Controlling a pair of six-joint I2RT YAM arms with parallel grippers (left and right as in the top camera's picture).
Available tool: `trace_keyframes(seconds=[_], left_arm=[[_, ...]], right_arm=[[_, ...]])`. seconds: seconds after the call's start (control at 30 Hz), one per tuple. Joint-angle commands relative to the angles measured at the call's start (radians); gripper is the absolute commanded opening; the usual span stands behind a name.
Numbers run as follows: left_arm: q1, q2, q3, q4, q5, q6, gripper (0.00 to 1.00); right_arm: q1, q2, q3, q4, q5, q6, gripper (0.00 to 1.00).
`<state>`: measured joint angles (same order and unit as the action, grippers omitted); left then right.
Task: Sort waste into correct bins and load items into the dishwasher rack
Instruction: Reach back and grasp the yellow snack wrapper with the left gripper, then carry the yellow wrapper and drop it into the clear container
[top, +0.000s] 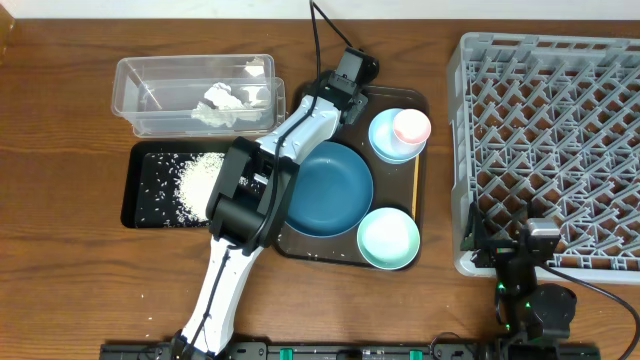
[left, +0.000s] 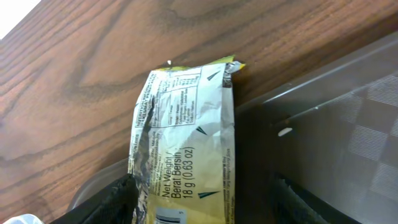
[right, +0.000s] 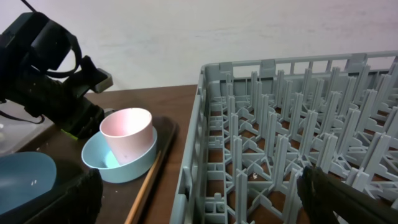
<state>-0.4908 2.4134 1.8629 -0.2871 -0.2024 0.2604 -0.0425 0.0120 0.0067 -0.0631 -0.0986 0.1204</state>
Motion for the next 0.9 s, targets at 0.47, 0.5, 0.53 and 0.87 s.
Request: trace_keyframes(seconds=[0.47, 0.5, 0.53, 0.87], left_arm=[[-0.006, -0.061, 0.006, -0.050, -0.080, -0.100, 0.06], [-0.006, -0.080, 0.006, -0.063, -0.080, -0.127, 0.06], [-0.006, -0.108, 0.006, -0.080, -0.080, -0.157, 0.06], [0.126, -0.419, 0.006, -0.177, -0.080, -0.481, 0.06]], right_arm=[[-0.013, -0.006, -0.001, -0.004, -0.007, -0.013, 0.99], [-0.013, -0.006, -0.001, -0.004, -0.007, -0.013, 0.99], [-0.013, -0.006, -0.001, -0.004, -0.007, -0.013, 0.99], [-0.013, -0.006, -0.001, -0.004, -0.007, -0.013, 0.99]])
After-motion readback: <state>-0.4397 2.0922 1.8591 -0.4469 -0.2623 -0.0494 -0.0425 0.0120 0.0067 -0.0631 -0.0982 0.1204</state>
